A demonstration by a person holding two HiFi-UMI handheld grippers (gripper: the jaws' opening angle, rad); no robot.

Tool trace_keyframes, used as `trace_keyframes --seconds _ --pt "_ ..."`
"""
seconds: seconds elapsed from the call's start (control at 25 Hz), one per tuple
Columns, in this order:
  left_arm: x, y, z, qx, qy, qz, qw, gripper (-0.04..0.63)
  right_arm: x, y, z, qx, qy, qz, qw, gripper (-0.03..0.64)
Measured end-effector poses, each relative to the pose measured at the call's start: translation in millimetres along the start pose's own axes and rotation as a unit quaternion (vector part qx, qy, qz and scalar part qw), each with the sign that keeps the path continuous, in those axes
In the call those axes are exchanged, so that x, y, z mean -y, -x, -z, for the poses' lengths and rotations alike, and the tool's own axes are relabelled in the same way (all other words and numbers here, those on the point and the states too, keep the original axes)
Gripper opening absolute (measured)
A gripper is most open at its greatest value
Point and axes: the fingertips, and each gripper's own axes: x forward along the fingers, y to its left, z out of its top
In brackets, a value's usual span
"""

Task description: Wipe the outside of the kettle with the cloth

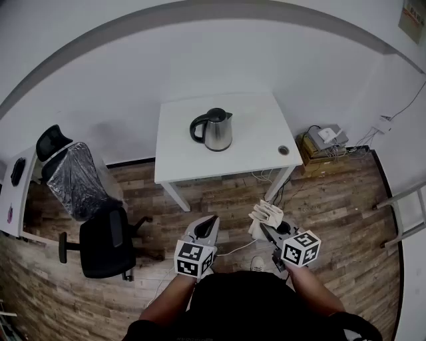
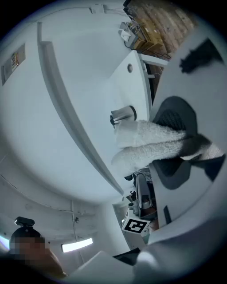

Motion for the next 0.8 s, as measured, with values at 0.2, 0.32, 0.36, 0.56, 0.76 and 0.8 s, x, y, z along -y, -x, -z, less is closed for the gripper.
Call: trace_keyframes --seconds 0.2,0.32,0.36,0.56,0.76,0.8 --pt "-2.8 -1.7 -1.3 0.001 0.003 -0.001 1.0000 0.008 2.4 -1.0 -2.5 0.001 0.000 0.002 1.000 0.098" --pt "-3.3 -2.2 -1.4 0.002 0.002 -0.001 1.0000 0.006 4.5 -0.4 -1.4 0.001 0.000 0.004 1.000 0.098" --pt "-2.9 -1.8 -0.4 0.002 0.002 -0.001 1.0000 0.006 4.8 0.1 -0.8 0.001 -0.001 0.005 1.000 0.100" --pt "-6.9 -0.1 5.0 -0.002 0.009 -0.005 0.9999 0.007 3.7 -0.5 0.7 0.003 -0.004 0.009 1.000 0.098" --pt "-11.9 -0.2 7.2 -0.002 0.014 -0.007 0.9999 0.008 5.2 -3.1 3.0 -0.005 -0.004 0.012 1.000 0.100" --pt "-14.0 0.5 7.3 -0.001 0.016 -0.006 0.9999 0.006 5.4 -4.0 3.3 -0.005 -0.004 0.014 1.000 0.100"
